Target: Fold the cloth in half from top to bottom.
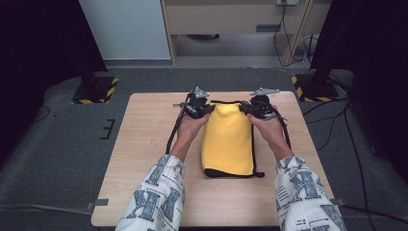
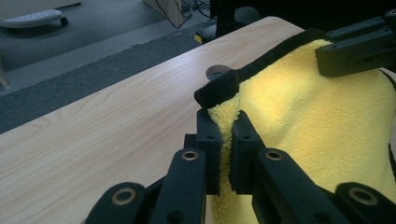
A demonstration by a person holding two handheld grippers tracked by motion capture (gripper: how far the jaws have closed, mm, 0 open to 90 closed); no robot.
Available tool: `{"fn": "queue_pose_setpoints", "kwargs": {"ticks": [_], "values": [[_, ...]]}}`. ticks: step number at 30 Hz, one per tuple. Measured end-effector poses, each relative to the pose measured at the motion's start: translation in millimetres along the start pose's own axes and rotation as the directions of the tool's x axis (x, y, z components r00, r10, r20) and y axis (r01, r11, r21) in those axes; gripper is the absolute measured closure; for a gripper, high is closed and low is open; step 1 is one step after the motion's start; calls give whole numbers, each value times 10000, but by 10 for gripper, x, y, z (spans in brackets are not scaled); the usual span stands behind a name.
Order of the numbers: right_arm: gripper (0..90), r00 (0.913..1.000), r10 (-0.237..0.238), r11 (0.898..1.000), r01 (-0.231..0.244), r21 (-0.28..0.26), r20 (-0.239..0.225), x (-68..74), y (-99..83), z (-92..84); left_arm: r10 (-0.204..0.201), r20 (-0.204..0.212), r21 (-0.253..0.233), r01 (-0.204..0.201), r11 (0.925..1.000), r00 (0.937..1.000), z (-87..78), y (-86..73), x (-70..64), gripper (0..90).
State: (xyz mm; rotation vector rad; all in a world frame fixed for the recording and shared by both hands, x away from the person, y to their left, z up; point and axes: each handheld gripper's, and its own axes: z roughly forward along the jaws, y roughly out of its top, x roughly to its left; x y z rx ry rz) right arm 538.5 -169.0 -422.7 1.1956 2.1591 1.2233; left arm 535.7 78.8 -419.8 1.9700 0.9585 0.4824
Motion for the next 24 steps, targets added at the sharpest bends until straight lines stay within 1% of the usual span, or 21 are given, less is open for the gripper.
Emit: {"fn": "queue_pose_setpoints", "kwargs": {"ticks": [4,8,11,14,15,24], "values": [[812,10000,-63,10000,63,-34,-13,16,-23,-48,-105,18,-49,105,9999,9999,-19,-18,-40,849],[812,9999,-143,9999,143,-51,9,36,-59,-102,63,14,-25,-63,10000,10000,-40,-26,-93,849],[812,9998,-175,9998,175,-76,-14,53,-88,-162,19,60,-14,-19,10000,10000,-67,-44,-116,849],[812,9998,-207,9997,207,-138,-25,71,-118,-214,145,117,-47,-144,9999,9998,-88,-59,-163,848],[812,9998,-171,9997,170,-178,-36,77,-128,-232,151,146,-58,-150,9999,9998,-97,-64,-172,849],[812,9989,-402,9988,396,-271,-236,142,-185,-345,64,207,-188,-60,9998,9998,-187,-130,-218,849]]}}
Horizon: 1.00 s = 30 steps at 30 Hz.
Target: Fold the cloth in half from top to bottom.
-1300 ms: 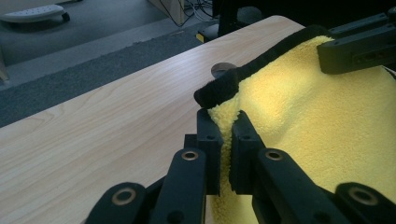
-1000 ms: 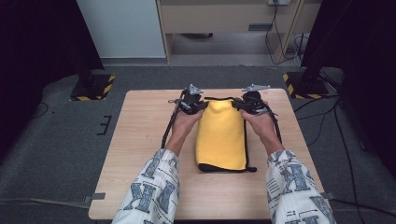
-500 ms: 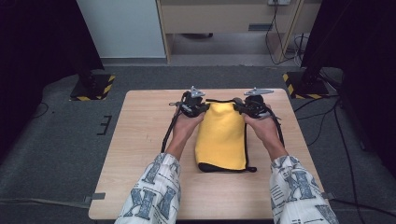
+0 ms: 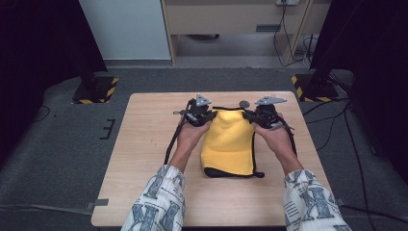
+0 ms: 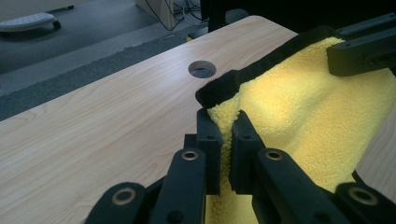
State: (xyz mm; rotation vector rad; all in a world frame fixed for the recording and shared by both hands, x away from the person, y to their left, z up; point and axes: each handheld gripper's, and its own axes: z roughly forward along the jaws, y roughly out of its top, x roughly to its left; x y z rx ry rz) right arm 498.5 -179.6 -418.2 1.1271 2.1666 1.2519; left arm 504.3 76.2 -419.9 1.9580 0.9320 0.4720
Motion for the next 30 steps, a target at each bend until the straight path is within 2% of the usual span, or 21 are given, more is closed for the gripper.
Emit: {"fn": "queue_pose_setpoints", "kwargs": {"ticks": [15,20,30], "values": [[812,9999,-110,9999,110,-25,-45,81,-29,-60,16,-22,-59,-16,10000,10000,-111,-41,-9,849],[811,9994,-323,9995,323,-26,-141,124,-36,-89,45,-37,-70,-45,10000,10000,-162,-61,-21,849],[810,9984,-452,9989,449,-101,-342,207,-113,-119,116,114,-137,-115,9998,9999,-251,-170,-40,849]]}}
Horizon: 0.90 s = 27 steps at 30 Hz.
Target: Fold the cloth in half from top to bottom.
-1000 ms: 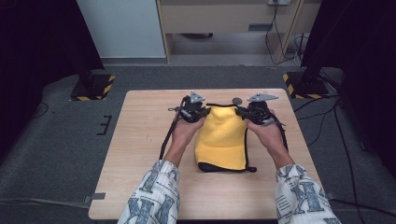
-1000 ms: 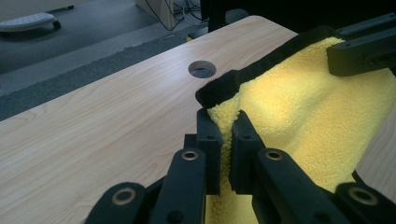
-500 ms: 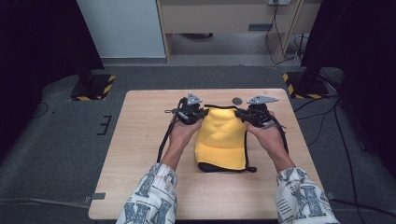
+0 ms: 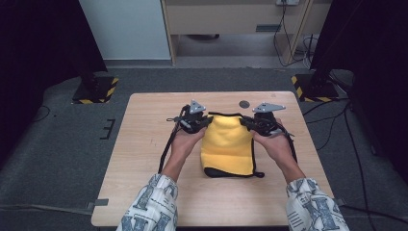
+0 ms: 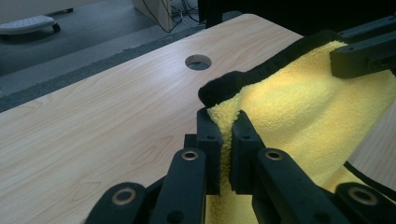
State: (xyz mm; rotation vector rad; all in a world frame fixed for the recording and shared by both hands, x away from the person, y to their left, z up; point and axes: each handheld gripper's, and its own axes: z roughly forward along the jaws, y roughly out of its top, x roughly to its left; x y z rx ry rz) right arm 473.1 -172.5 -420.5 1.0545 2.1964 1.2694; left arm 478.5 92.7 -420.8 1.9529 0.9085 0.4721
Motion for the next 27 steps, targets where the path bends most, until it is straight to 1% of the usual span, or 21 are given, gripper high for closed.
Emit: {"fn": "queue_pose_setpoints", "kwargs": {"ticks": [3,9,10,15,20,23,26,27], "values": [[809,9999,26,10000,-26,-9,-103,7,-57,-6,104,86,-3,-104,9999,9999,-16,-39,-36,849],[807,9998,41,10000,-39,78,-213,22,-180,-25,94,297,-42,-93,9999,9995,-21,-152,-102,848],[806,9997,59,10000,-57,79,-225,25,-202,-27,146,323,-22,-146,9999,9994,-22,-170,-113,848],[806,9994,-22,9998,29,200,-351,46,-308,-33,109,447,151,-116,9998,9989,-30,-261,-156,848],[806,9989,-56,9998,65,209,-465,85,-364,-55,-56,503,158,48,9999,9987,-55,-333,-181,848],[805,9984,-159,9996,172,220,-545,112,-388,-78,-3,564,137,-5,9999,9984,-89,-365,-209,848],[803,9982,-124,9996,138,230,-589,130,-433,-98,-32,637,95,26,10000,9980,-112,-410,-235,848],[802,9981,-183,9995,198,256,-593,135,-449,-99,-7,658,84,1,10000,9978,-116,-429,-244,848]]}}
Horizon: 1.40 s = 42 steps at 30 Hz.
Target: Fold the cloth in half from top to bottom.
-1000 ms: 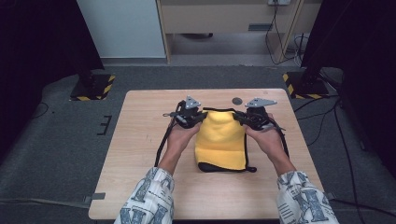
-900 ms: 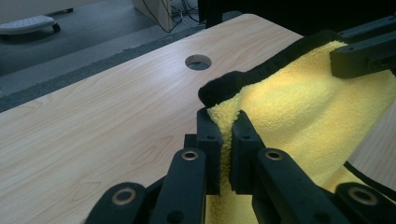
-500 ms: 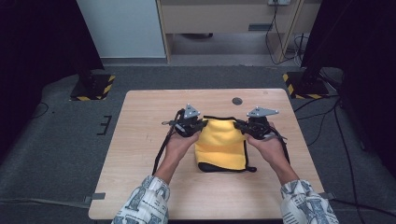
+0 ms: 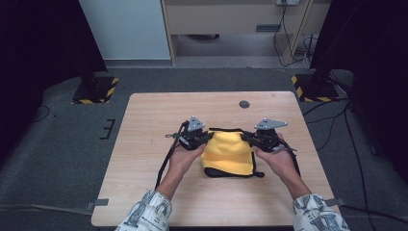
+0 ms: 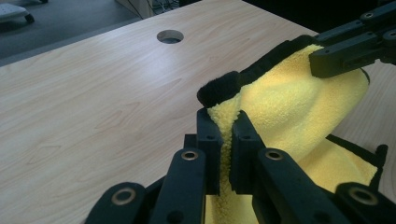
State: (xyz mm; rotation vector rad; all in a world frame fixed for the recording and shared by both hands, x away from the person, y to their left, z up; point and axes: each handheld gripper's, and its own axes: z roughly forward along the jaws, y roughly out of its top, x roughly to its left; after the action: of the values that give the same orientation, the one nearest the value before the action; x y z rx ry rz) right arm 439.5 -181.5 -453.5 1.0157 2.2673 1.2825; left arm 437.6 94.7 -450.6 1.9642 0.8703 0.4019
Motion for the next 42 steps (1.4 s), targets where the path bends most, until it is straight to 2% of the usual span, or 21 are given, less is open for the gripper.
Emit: {"fn": "queue_pose_setpoints", "kwargs": {"ticks": [5,22,26,32,36,42], "values": [[796,9998,-211,9997,211,118,-53,42,-82,12,4,146,58,-5,10000,9999,1,-107,-26,847],[781,9996,-72,9988,87,491,-287,117,-358,78,-205,493,301,190,9994,9986,29,-396,-124,844],[771,9991,-222,9976,245,652,-361,144,-408,75,-246,611,362,225,9991,9978,24,-470,-163,842],[762,9984,-418,9972,441,607,-383,181,-421,53,-371,764,310,348,9989,9964,-2,-516,-184,840],[752,9979,-475,9965,504,670,-430,193,-426,34,-172,795,410,140,9991,9967,-11,-554,-223,837],[715,9980,-453,9965,482,678,-438,221,-491,6,-174,917,392,139,9991,9956,-19,-614,-237,835]]}}
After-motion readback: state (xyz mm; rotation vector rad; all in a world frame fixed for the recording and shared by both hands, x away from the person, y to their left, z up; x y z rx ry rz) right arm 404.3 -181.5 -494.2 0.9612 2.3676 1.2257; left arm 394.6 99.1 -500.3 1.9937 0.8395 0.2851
